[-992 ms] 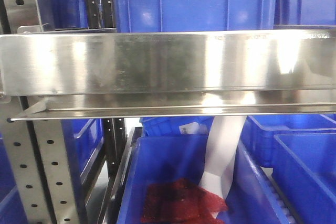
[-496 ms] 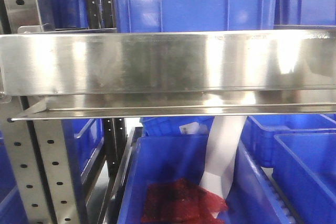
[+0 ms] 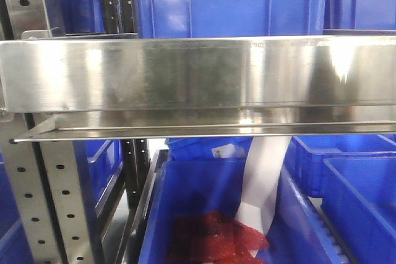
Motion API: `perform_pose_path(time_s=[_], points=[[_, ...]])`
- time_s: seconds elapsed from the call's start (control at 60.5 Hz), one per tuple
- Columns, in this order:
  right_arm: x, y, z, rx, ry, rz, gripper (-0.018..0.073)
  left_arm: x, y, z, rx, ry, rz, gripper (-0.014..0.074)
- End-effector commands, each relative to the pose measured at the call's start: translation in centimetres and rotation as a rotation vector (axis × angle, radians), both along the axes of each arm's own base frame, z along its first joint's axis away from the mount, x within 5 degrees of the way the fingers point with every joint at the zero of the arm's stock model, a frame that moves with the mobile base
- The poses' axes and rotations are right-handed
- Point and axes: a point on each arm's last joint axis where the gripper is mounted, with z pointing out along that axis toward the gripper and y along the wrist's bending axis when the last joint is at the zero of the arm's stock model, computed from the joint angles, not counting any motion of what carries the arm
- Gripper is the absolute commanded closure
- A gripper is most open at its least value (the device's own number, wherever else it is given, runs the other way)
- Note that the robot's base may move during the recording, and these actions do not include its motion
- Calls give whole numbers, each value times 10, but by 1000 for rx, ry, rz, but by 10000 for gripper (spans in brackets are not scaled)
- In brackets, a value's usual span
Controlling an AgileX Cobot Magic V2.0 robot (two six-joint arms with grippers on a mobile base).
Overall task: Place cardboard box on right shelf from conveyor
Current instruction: 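Carry the box over the shelf edge with the right gripper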
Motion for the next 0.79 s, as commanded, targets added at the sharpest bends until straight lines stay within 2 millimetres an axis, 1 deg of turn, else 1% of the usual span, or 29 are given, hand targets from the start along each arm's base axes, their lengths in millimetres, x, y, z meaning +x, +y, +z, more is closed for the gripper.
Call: perform_pose_path(time_s=[0.0, 0.099, 0.165, 0.215, 0.314, 0.397, 0.496, 0.612, 0.694, 0.777], points=[[36, 9, 32, -92, -115, 18, 357, -1, 0, 6, -6, -93, 5, 713], [69, 25, 40, -185, -91, 81, 357, -1, 0, 6, -6, -93, 5, 713], [94, 42, 38, -291, -59, 149, 357, -1, 0, 6, -6, -93, 5, 713], [106, 54, 37, -377, -56, 194, 357, -1, 0, 6, -6, -93, 5, 713], [129, 81, 25, -590, -44, 282, 357, -1, 0, 6, -6, -93, 5, 713], [147, 100, 9, -765, -47, 347, 357, -1, 0, 6, -6, -93, 5, 713], [164, 110, -7, -920, -35, 385, 357, -1, 0, 6, -6, -93, 5, 712], [182, 118, -23, -1057, -34, 416, 357, -1, 0, 6, -6, -93, 5, 713], [194, 121, -33, -1105, -31, 420, 357, -1, 0, 6, -6, -93, 5, 713], [206, 120, -40, -1110, -31, 410, 357, -1, 0, 6, -6, -93, 5, 713]])
